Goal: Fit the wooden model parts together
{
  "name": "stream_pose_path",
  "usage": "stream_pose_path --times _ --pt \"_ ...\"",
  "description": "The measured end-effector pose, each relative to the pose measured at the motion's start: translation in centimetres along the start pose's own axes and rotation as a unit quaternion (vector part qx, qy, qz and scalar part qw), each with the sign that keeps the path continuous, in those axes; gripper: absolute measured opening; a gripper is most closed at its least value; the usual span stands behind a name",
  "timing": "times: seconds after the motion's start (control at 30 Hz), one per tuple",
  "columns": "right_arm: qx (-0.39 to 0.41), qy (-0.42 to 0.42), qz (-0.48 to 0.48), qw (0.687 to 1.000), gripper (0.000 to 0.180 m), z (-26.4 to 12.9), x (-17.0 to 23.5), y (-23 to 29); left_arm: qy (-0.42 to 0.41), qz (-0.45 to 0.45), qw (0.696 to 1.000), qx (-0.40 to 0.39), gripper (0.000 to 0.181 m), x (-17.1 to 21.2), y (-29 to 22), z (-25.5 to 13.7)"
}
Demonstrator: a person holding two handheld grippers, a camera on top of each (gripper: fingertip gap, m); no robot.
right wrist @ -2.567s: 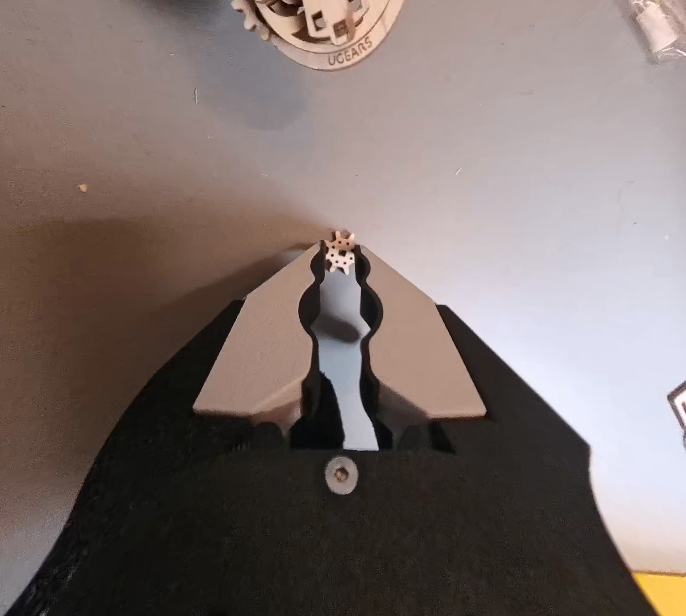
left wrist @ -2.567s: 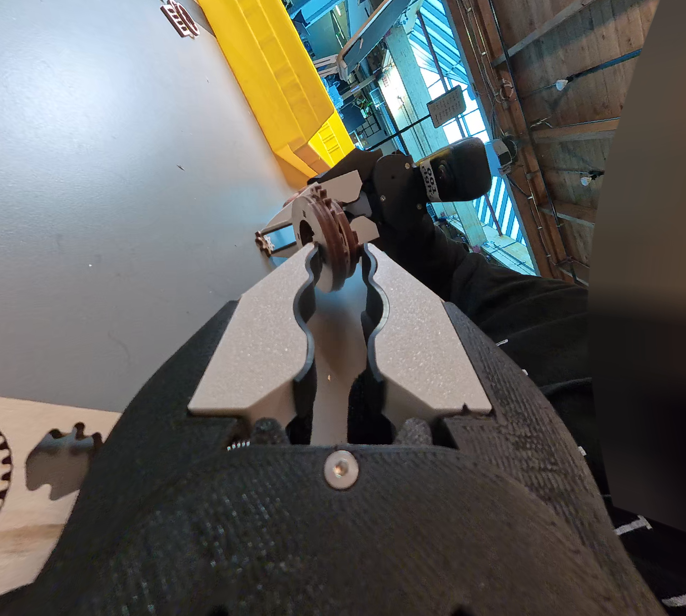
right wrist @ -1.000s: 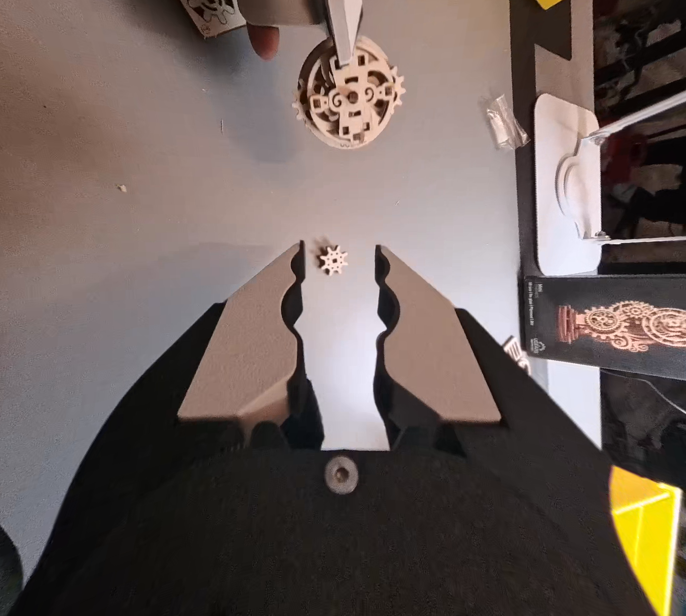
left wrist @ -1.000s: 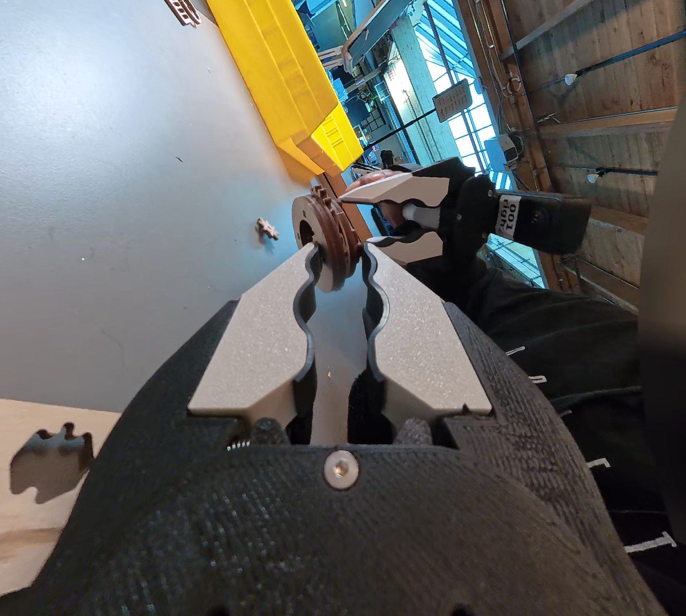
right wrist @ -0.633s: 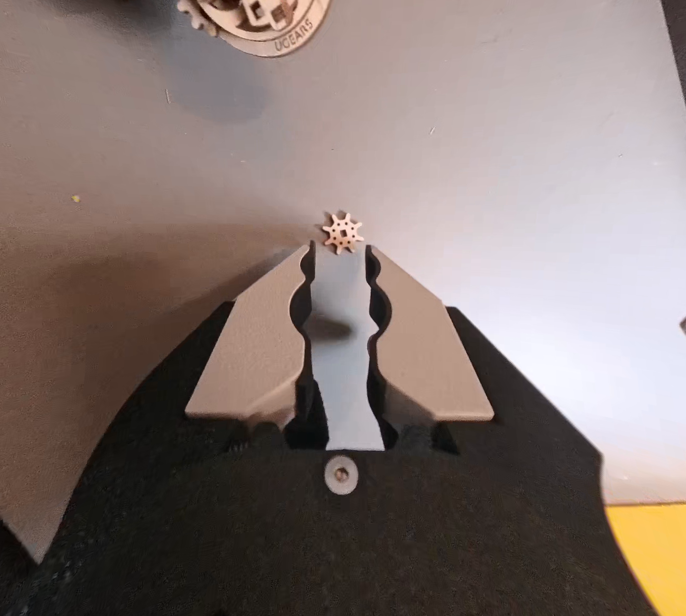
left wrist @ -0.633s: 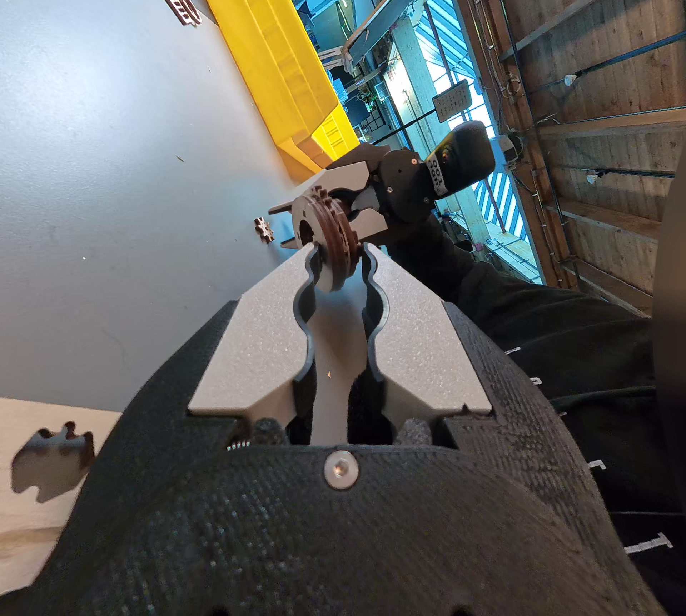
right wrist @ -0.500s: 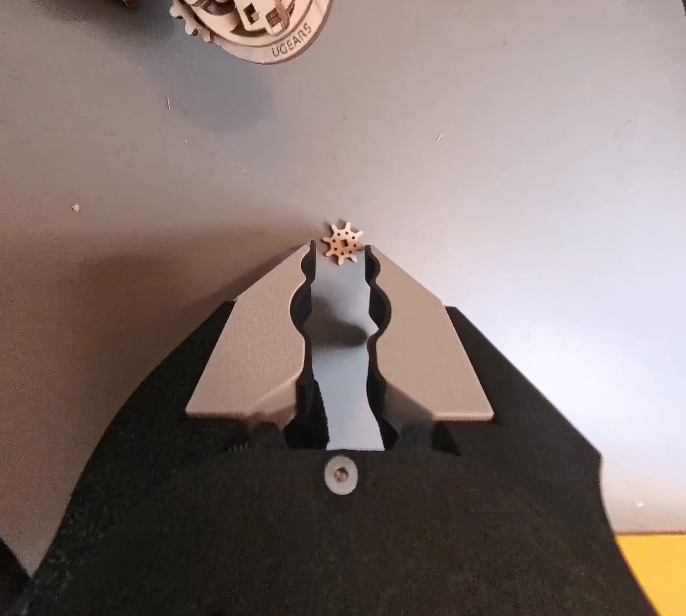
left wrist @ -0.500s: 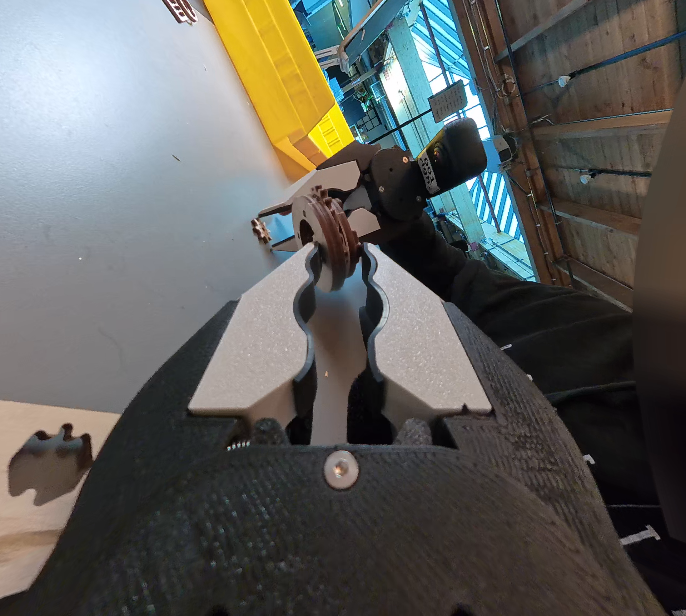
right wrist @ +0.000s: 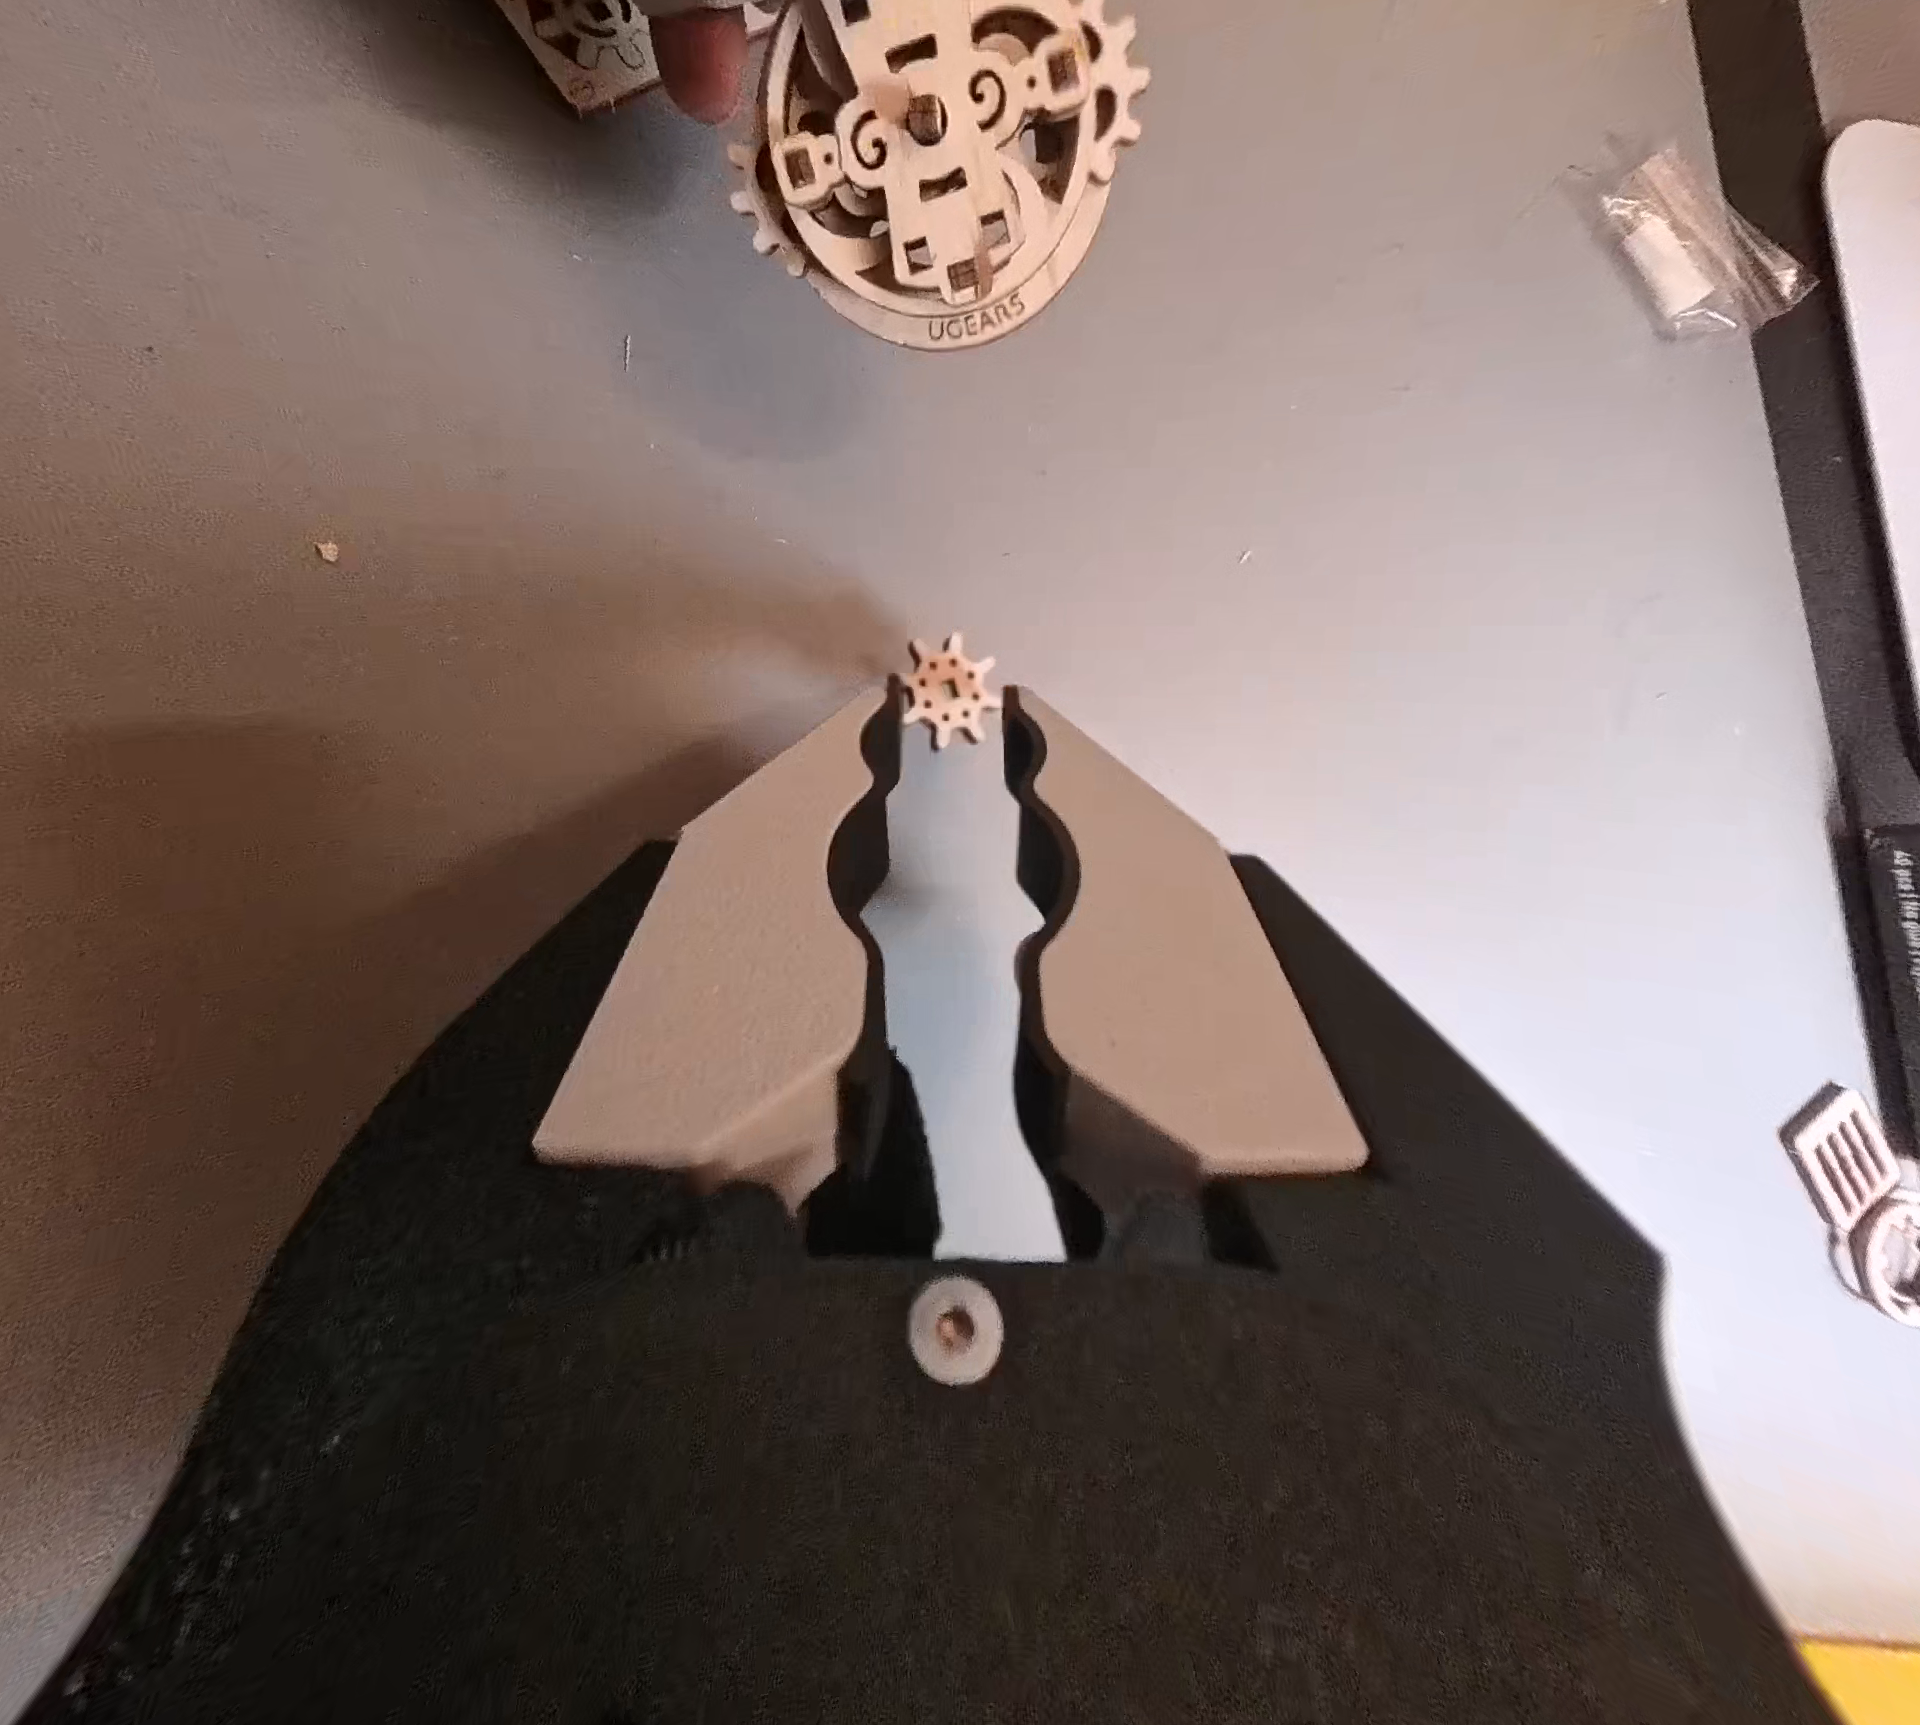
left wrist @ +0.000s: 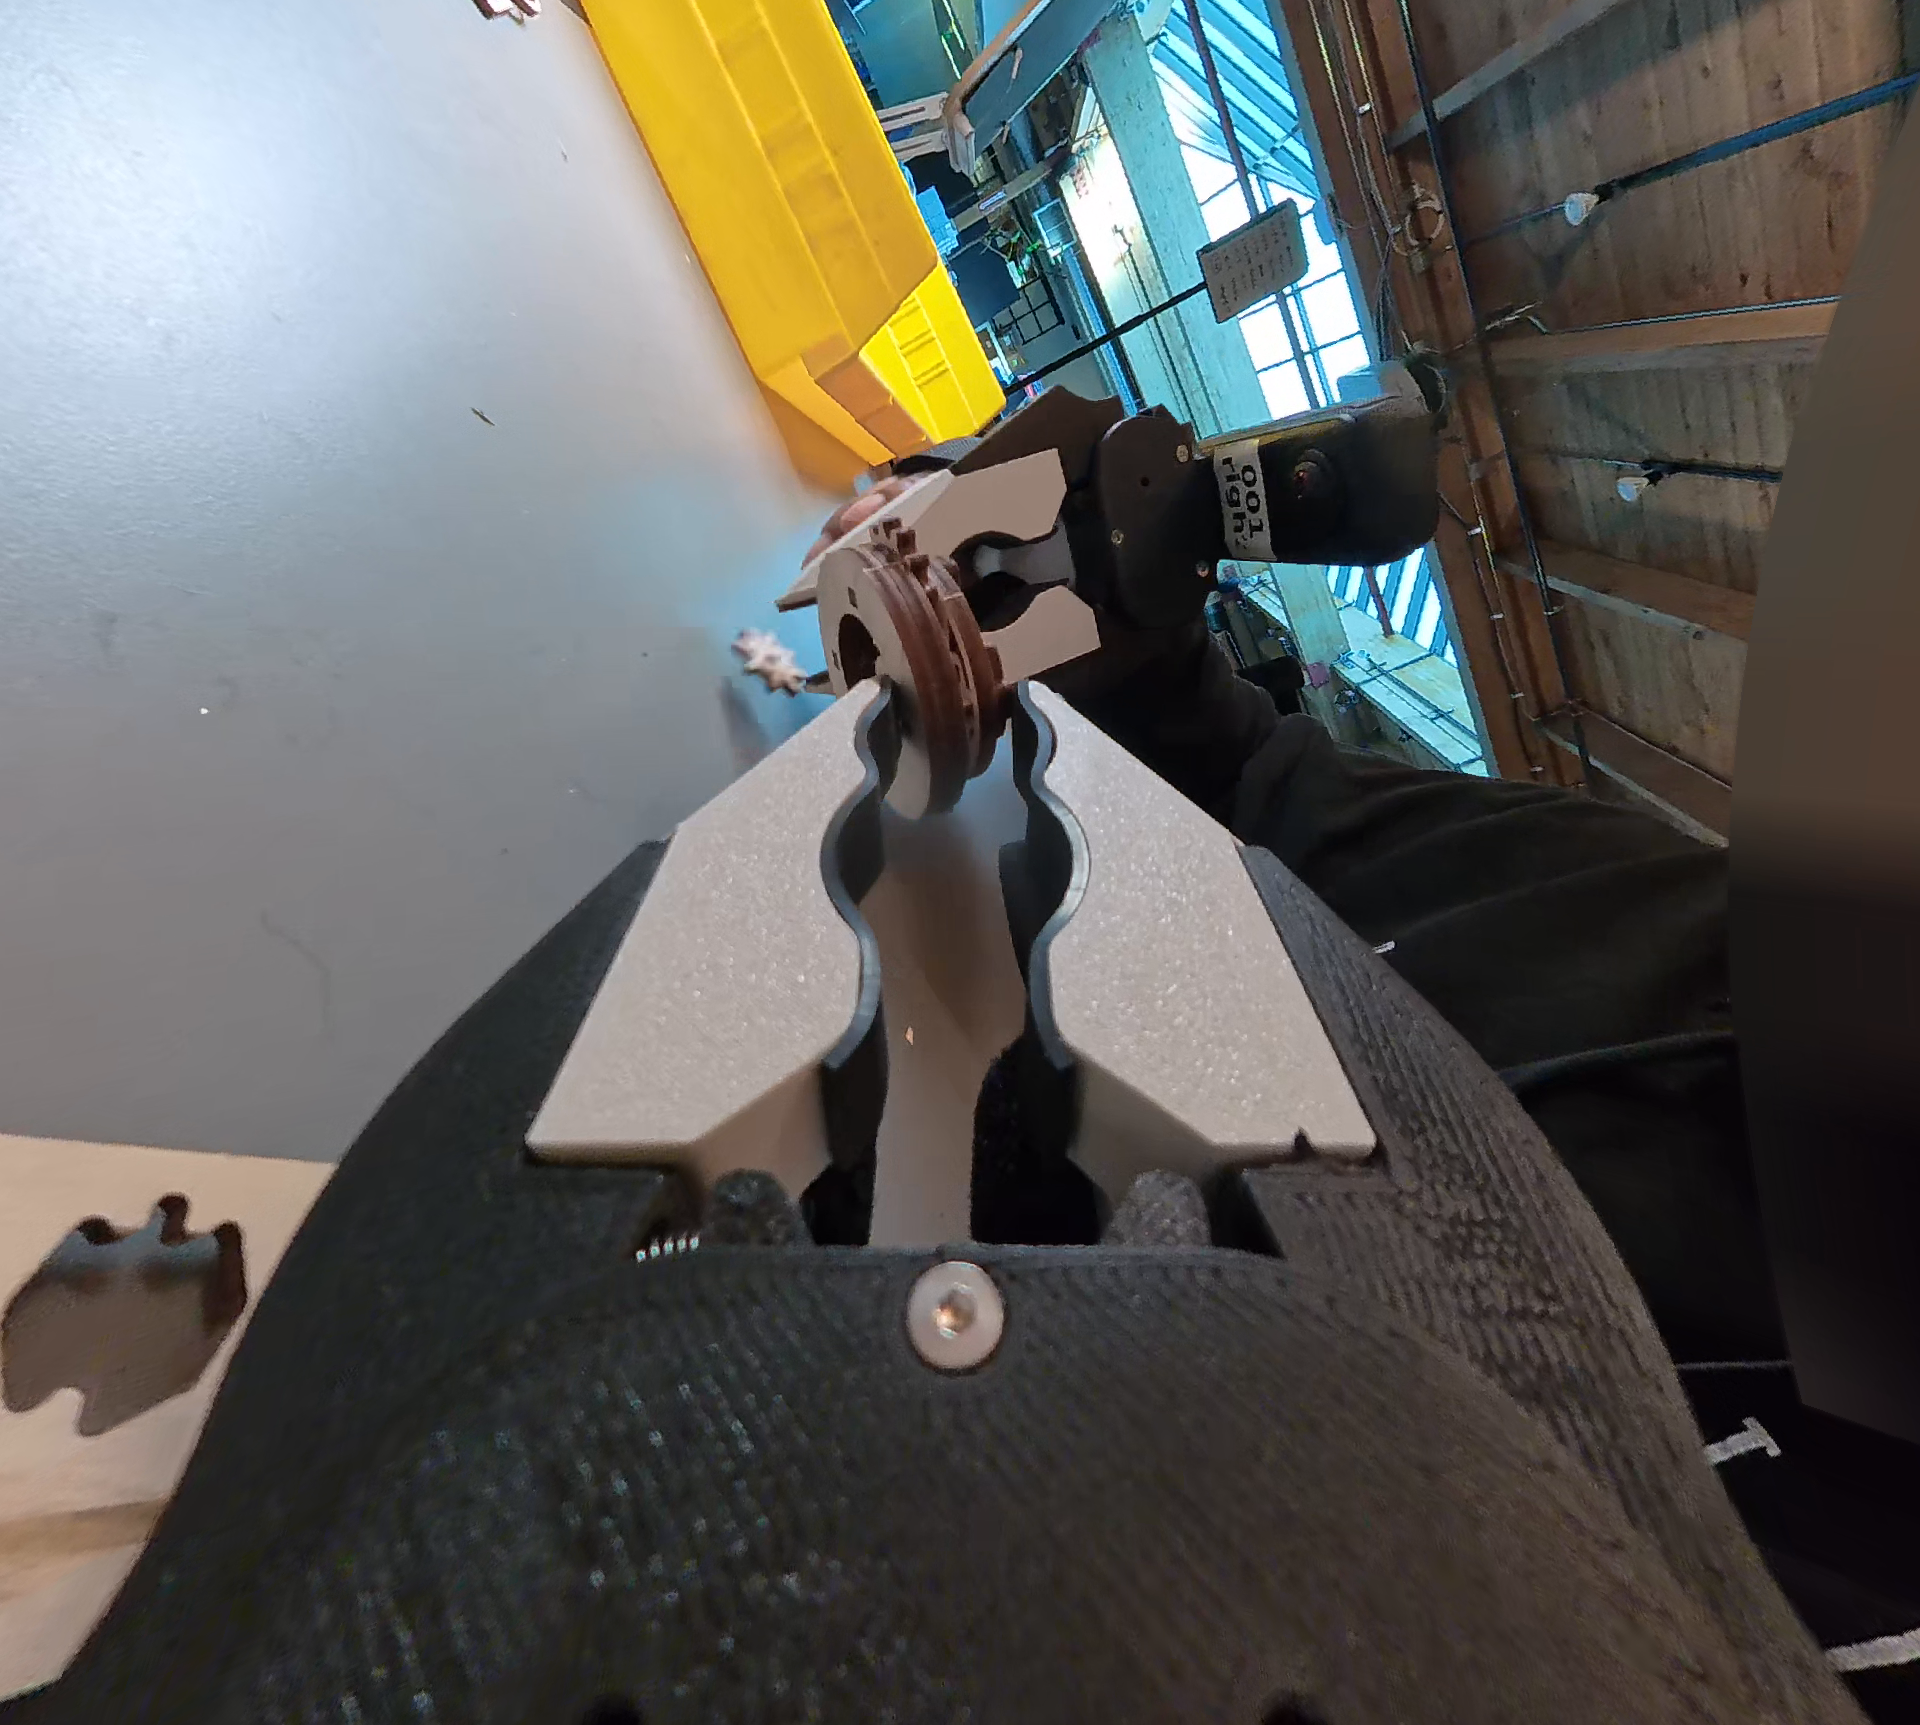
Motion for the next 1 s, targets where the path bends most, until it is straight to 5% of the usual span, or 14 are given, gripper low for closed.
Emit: stream_pose_path --times 0.3,0.67,1.0 --pt "-0.07 0.033 0.034 0.996 0.043 0.7 1.0 0.3 0.001 0.001 1.0 0.0 0.02 0.0 0.0 0.0" --pt "-0.092 0.015 0.043 0.995 0.016 1.2 1.1 0.1 0.012 -0.024 0.999 -0.032 0.02 0.3 0.7 0.0" --pt "0.007 -0.188 0.012 0.982 0.016 -1.8 -6.3 1.3 0.001 -0.097 0.994 0.055 0.019 0.4 -0.5 0.5"
Point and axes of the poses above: each gripper's, where its closed fingertips meet, z out along the fingers, x out of its underside, y = z × x across the jaws, the point moved 6 cm from there along -z, back along the fingers, and after that the axes turned 14 degrees about -y, right-handed, at the moved point
